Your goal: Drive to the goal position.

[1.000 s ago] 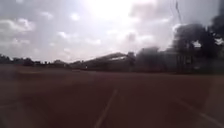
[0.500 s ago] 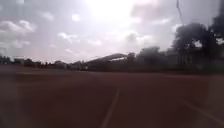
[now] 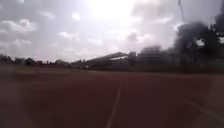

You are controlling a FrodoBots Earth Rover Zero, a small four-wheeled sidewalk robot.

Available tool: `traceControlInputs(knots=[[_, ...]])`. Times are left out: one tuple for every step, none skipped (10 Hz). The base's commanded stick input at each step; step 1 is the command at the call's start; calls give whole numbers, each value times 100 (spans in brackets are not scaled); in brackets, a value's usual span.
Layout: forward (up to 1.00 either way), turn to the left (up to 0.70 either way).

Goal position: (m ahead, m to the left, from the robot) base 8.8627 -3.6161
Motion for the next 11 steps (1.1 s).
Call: traceControlInputs(knots=[[70, -35], [70, -35], [70, -35], [70, -35], [70, -35], [70, -35], [70, -35], [70, -35], [70, -35], [70, -35], [70, -35]])
